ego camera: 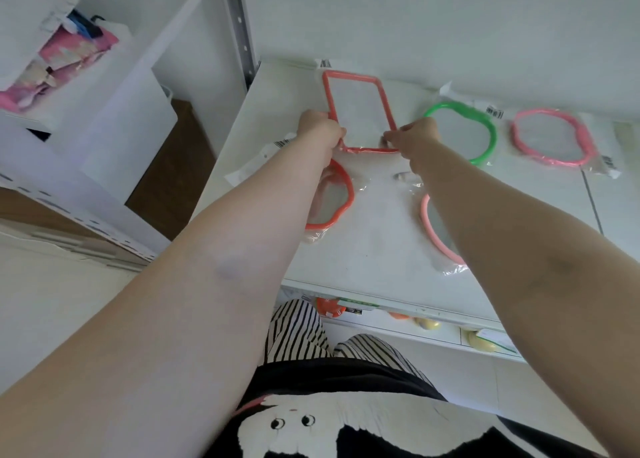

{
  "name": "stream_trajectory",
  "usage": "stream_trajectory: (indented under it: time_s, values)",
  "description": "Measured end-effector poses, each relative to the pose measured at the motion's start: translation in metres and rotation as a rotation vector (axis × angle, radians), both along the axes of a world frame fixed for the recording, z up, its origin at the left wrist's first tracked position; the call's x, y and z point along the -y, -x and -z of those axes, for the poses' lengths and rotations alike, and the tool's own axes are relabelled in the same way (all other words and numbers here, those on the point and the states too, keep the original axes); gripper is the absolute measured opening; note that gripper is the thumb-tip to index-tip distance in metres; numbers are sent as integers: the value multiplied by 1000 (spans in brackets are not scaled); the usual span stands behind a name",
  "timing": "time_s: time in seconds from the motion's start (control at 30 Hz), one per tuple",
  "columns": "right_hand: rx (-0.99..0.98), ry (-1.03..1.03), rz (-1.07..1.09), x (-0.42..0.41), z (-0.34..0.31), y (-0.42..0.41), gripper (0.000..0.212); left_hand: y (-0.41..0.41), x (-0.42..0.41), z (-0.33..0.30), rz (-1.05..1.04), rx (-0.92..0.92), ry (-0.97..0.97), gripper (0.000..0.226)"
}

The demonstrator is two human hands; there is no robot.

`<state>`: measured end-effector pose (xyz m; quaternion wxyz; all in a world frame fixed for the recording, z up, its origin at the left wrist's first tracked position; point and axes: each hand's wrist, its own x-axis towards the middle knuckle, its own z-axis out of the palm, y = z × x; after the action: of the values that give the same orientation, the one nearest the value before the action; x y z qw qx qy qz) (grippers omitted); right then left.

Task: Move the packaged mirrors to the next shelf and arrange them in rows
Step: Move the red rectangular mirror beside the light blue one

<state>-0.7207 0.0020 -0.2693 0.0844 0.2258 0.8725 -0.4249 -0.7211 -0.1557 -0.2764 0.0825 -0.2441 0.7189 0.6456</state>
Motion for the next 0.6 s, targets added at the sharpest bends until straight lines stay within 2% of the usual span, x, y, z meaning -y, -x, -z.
stream_trajectory:
  time_s: [0.1, 0.2, 0.27, 0.37, 0.5, 0.6]
  values:
    - [-31, 130, 23, -4, -28, -25, 7, -22, 2, -28, -13, 10, -36, 34]
    - [-86, 183, 23, -10, -52, -48, 24, -48, -3, -54, -15, -22, -58, 27]
    - [-111, 199, 32, -14, -61, -63, 25, -68, -9, -65, -30, -54, -64, 27]
    - [-102, 209, 35, -21, -64, -88, 12, -98, -14, -64, -47, -79, -14, 34]
    - [-76, 225, 38, -37, -62, -130, 9, -134, -19, -54, 127, -137, 190, 29]
    - [-95, 228, 93, -50, -55, -161, 16, -159, -27, -55, 196, -175, 131, 32]
